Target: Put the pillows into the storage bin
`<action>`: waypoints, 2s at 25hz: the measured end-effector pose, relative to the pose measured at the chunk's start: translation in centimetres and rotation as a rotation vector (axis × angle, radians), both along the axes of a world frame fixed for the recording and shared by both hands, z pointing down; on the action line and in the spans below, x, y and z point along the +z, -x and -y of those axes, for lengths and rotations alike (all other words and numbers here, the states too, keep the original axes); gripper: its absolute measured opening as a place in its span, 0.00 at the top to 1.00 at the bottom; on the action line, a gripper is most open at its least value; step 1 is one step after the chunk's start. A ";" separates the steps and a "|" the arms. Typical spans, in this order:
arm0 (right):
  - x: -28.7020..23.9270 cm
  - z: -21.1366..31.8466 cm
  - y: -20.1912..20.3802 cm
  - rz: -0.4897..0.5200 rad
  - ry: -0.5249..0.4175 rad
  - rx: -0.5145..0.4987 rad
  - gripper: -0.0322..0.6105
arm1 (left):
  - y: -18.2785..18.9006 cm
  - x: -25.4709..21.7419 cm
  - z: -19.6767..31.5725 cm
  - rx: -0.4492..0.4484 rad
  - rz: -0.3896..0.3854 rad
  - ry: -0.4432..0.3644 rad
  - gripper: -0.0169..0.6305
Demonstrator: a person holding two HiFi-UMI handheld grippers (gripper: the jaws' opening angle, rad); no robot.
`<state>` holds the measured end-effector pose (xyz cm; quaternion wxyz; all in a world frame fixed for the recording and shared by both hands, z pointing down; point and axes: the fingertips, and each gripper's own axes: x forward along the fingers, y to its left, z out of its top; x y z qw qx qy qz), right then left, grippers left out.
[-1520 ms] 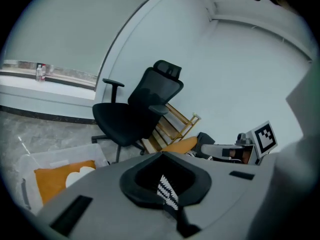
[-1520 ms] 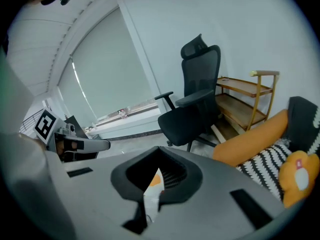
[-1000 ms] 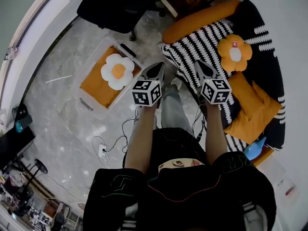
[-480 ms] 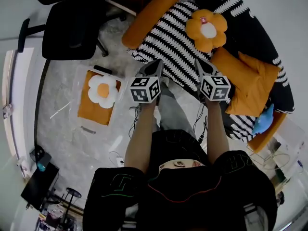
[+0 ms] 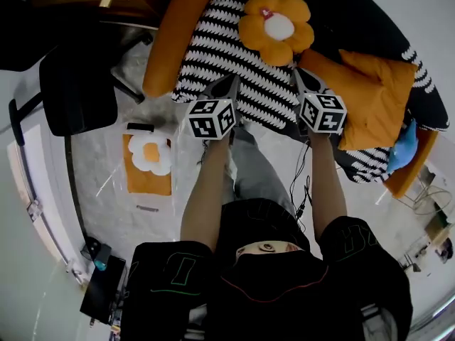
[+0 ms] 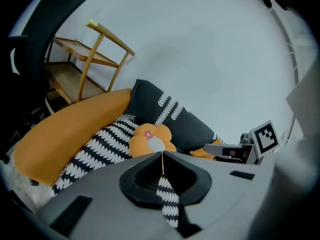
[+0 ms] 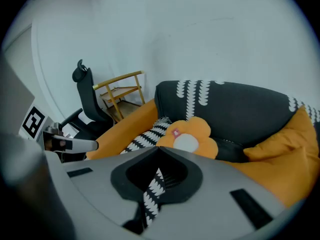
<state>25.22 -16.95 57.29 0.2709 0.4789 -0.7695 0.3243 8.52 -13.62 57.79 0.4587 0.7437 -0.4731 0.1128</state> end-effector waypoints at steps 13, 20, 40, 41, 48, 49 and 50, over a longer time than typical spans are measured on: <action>10.4 9.4 -7.5 -0.048 0.038 0.069 0.91 | -7.2 10.1 9.6 0.151 0.068 0.109 0.89; 16.5 12.7 -10.4 -0.098 0.100 0.091 0.68 | -8.2 16.4 12.2 0.205 0.172 0.172 0.55; 23.7 13.3 -9.6 -0.268 0.352 -0.048 0.77 | -8.6 21.3 12.6 0.358 0.215 0.241 0.83; 22.9 12.8 -8.9 -0.248 0.349 -0.060 0.83 | -8.5 20.4 12.2 0.369 0.216 0.233 0.86; 16.2 7.3 -3.2 -0.116 0.313 -0.066 0.88 | -3.3 11.9 7.8 0.307 0.182 0.175 0.90; 15.0 6.0 -2.4 -0.101 0.308 -0.059 0.88 | -2.3 10.5 6.8 0.296 0.181 0.168 0.90; 13.7 5.0 -1.6 -0.089 0.298 -0.051 0.88 | -1.4 9.1 5.9 0.283 0.182 0.157 0.90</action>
